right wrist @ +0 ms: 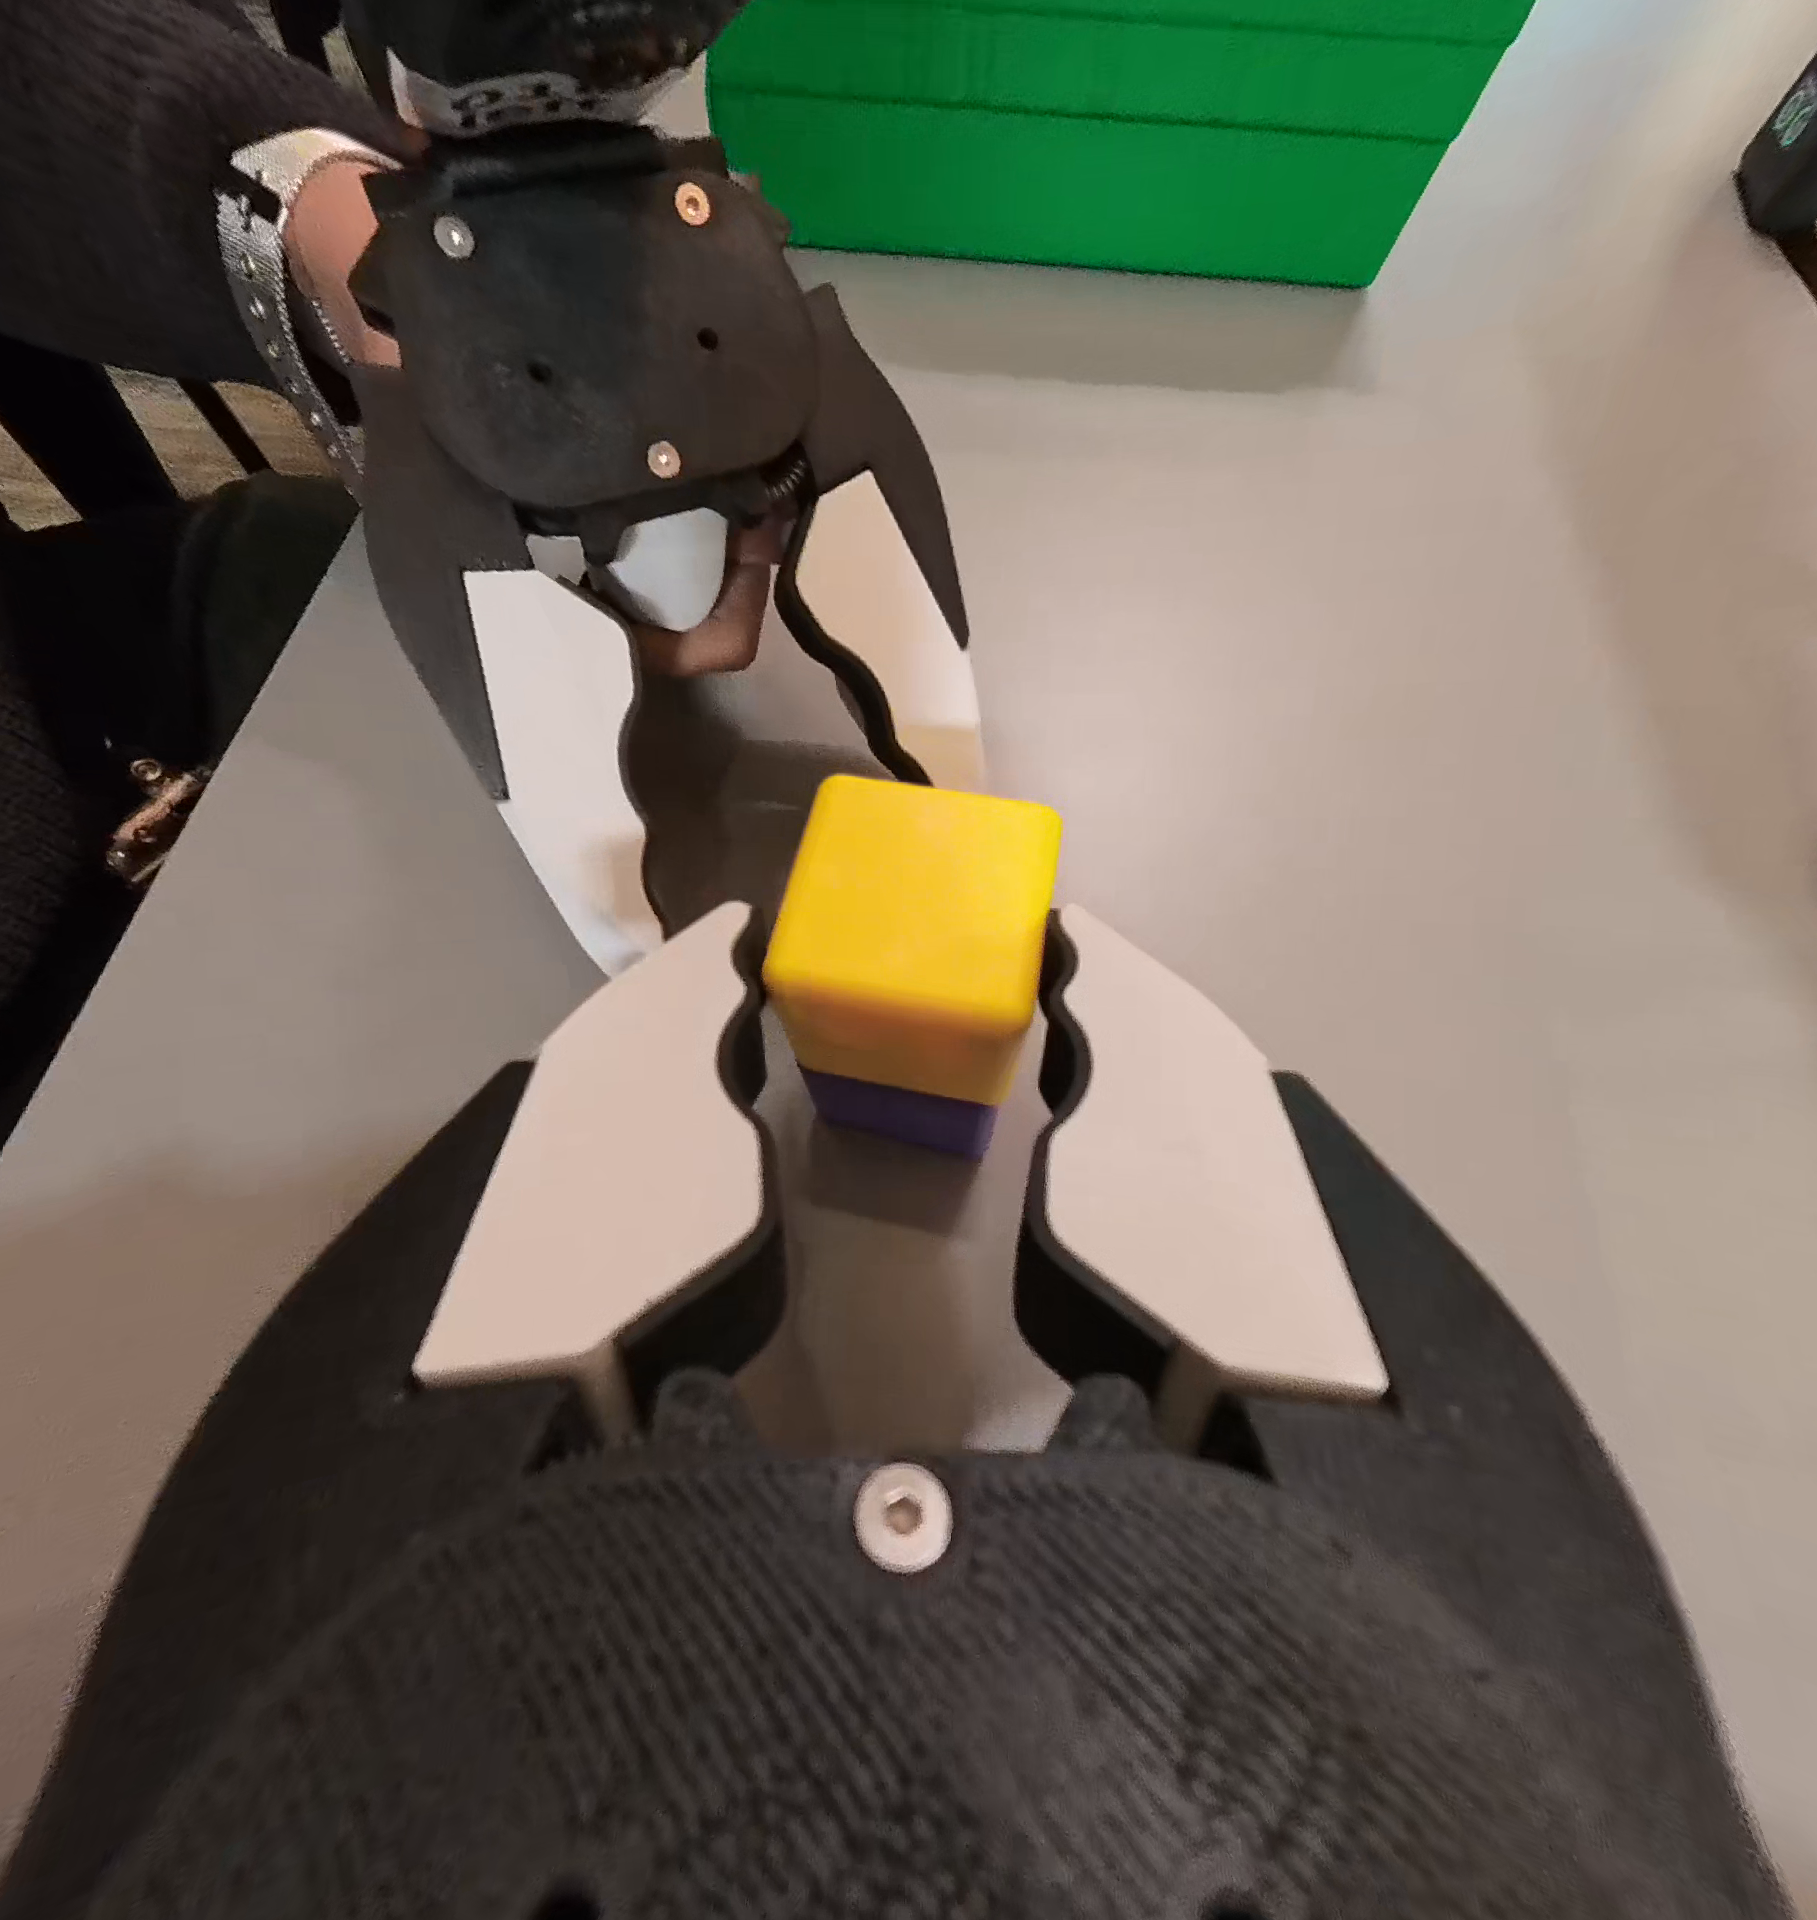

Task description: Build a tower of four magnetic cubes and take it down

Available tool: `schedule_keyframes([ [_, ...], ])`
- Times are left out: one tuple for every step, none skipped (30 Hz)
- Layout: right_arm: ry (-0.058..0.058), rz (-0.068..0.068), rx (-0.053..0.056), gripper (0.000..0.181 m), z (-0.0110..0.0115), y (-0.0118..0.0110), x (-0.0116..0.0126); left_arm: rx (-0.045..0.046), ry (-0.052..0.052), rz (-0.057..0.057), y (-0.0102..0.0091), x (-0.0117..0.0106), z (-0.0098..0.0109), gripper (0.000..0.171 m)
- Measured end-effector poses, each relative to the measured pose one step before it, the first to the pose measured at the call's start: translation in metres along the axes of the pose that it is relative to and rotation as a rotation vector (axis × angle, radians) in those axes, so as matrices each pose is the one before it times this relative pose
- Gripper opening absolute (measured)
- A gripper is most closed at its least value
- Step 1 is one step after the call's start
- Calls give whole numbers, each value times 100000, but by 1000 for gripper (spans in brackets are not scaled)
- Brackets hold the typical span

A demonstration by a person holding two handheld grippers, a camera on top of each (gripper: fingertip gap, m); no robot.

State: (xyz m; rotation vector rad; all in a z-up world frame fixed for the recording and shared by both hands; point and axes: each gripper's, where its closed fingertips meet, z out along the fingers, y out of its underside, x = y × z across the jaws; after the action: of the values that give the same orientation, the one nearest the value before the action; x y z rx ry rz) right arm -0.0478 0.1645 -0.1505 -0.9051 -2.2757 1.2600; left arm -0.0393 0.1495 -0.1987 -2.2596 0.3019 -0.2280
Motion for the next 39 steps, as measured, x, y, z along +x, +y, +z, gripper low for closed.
schedule_keyframes([
  [-302, -425, 48, 51, 94, -71, 106, -5, -588, -396, 91, -159, -119, 76],
  [-487, -124, 117, 51, 115, -66, 54, 74, -548, -246, 56, -142, -97, 76],
  [-286, -204, 131, 51, 122, -60, 44, 113, -349, -281, 38, -120, -79, 76],
  [-112, -385, 142, 51, 112, -68, 44, 97, -110, -403, 27, -80, -49, 76],
  [-141, -384, 80, 51, 108, -72, 20, 46, 66, -455, 32, -38, -34, 76],
  [-343, -360, -67, 51, 92, -50, -15, 16, 114, -397, 34, -33, -50, 76],
  [-373, -354, -200, 51, 48, -35, -19, 96, -29, -383, 17, -55, -37, 76],
  [-233, -246, -272, 51, 30, -18, -9, 211, -36, -352, 7, -52, -50, 76],
  [-154, -162, -303, 51, -2, 4, 1, 151, 7, -339, 7, -41, -45, 75],
  [-41, -198, -292, 51, -14, 22, 10, 54, -29, -351, 28, -55, -48, 75],
  [233, -125, -197, 51, -14, 26, 39, 45, 4, -335, 28, -42, -46, 75],
  [360, -64, -50, 51, -15, 1, 44, 115, 35, -310, 18, -40, -41, 75],
  [522, -34, 1, 51, -11, -6, 49, 160, 49, -296, 5, -39, -44, 75],
  [936, 110, 38, 51, -20, -15, 100, 125, 12, -244, 1, -30, -34, 75],
  [937, 218, 501, 54, -44, -99, 101, 84, -50, -166, 5, -28, -19, 75],
  [592, 359, 955, 56, -62, -187, 34, 23, 26, -52, 4, 0, -8, 75],
  [329, 515, 927, 59, -90, -214, -1, -58, -33, 32, 8, -7, -4, 75],
  [170, 633, 510, 61, -87, -190, -1, -61, -57, 112, 7, 1, 14, 75],
  [18, 594, 82, 63, -92, -150, -19, -59, -46, 137, 5, 13, 3, 75],
  [180, 335, -115, 64, -116, -142, -8, -76, -19, 160, 8, 12, 16, 75],
  [653, -23, -112, 65, -123, -141, 29, -115, -24, 136, 14, 3, 10, 75],
  [1093, -247, 90, 65, -160, -197, 77, -120, -54, 87, 9, 0, 17, 75],
  [1386, -289, 655, 65, -217, -307, 132, -52, -71, 78, -2, 2, 9, 75],
  [1601, -251, 1639, 65, -288, -484, 170, -8, -9, 104, -6, -2, 9, 76],
  [1373, -15, 2467, 64, -356, -642, 134, 46, -102, 88, -21, -12, 7, 76],
  [1076, 135, 2636, 64, -360, -721, 96, 96, -171, 181, -29, -24, -3, 76],
  [1262, -65, 2781, 64, -367, -802, 87, 56, -306, 398, -33, -53, -26, 76],
  [1387, -72, 3504, 64, -392, -1002, 45, 105, -601, 368, -45, -120, -67, 76],
  [1285, 194, 4150, 65, -399, -1193, -8, 324, -592, 1, -78, -151, -115, 76],
  [1657, 68, 4448, 65, -395, -1362, -40, 556, -217, -334, -133, -104, -181, 75],
  [2298, -575, 4883, 65, -391, -1514, -62, 746, -204, -445, -157, -122, -268, 76],
  [2759, -819, 5095, 65, -395, -1565, -143, 811, -910, -729, -201, -251, -388, 75],
  [2843, -403, 4994, 65, -392, -1532, -264, 1135, -1313, -1144, -308, -299, -565, 75],
  [3051, 105, 4767, 65, -390, -1411, -367, 1920, -1015, -1529, -484, -235, -750, 75],
  [3488, 667, 4019, 65, -386, -1175, -408, 2163, -881, -2351, -611, -209, -935, 75],
  [3552, 1422, 3058, 65, -372, -835, -483, 1856, -1294, -3204, -615, -301, -1130, 74],
  [2518, 2058, 2440, 66, -387, -517, -725, 1838, -954, -3197, -596, -318, -1365, 74],
  [1101, 2510, 1243, 65, -431, -83, -1009, 2033, -1808, -2837, -529, -556, -1633, 74],
  [883, 2759, -351, 65, -433, 365, -1078, 2019, -3722, -2580, -420, -1002, -1885, 74],
])
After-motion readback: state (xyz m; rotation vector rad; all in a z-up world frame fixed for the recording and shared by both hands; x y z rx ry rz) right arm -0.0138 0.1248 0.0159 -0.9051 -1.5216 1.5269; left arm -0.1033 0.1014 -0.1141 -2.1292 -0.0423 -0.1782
